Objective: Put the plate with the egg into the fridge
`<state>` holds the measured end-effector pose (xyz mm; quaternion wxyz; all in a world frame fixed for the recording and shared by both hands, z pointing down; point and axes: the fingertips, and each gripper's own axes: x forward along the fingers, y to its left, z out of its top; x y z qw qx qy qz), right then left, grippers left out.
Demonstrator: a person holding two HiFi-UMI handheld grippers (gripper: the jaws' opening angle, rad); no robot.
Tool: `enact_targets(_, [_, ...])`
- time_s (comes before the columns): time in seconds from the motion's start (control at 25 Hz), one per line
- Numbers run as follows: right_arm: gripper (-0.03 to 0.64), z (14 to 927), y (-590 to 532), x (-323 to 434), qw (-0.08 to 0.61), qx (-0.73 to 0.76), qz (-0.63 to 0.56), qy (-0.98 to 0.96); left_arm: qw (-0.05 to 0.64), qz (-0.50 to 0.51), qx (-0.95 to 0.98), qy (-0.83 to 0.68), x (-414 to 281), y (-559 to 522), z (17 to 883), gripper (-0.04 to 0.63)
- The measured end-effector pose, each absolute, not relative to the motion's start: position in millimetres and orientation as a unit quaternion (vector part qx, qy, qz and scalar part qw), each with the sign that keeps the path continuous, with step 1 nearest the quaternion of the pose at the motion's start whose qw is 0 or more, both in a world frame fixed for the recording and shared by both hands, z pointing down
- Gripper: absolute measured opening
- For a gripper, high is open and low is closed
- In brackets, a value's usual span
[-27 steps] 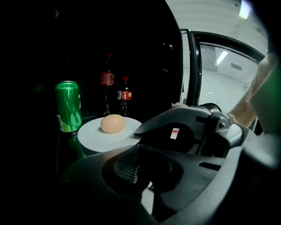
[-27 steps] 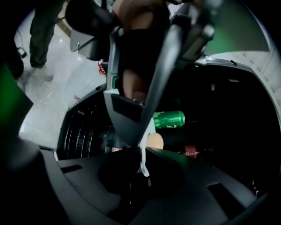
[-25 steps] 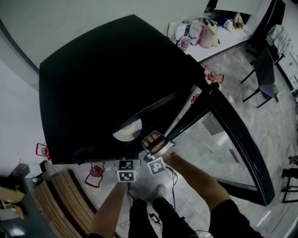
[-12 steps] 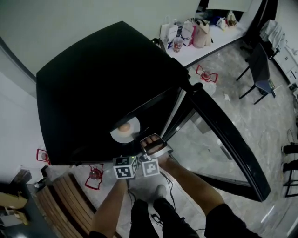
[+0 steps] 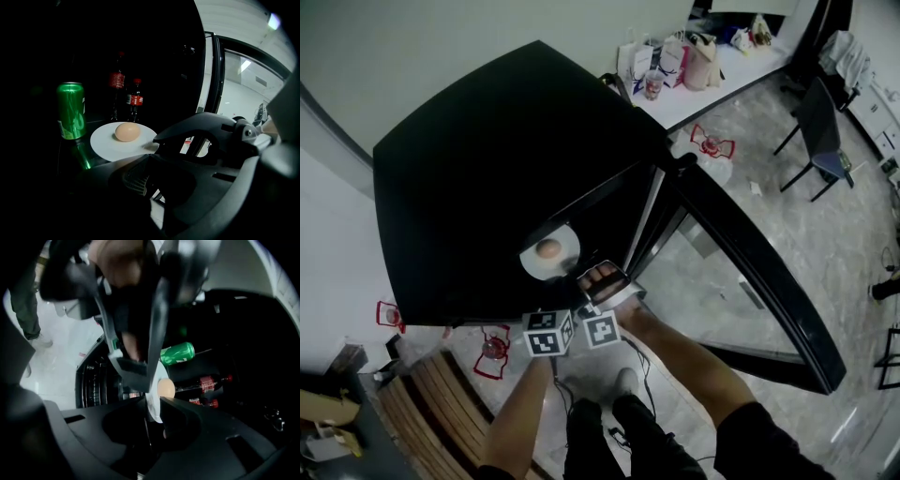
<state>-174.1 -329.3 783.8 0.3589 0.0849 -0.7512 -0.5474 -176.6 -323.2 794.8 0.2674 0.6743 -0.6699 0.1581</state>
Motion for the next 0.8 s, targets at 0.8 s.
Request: enact_targets(0.8, [0.062,538,-246,16,0.078,0.344,-0.053,-0.934,0.123,0.099,0.818,-0.554,-48,-256,579,0.009])
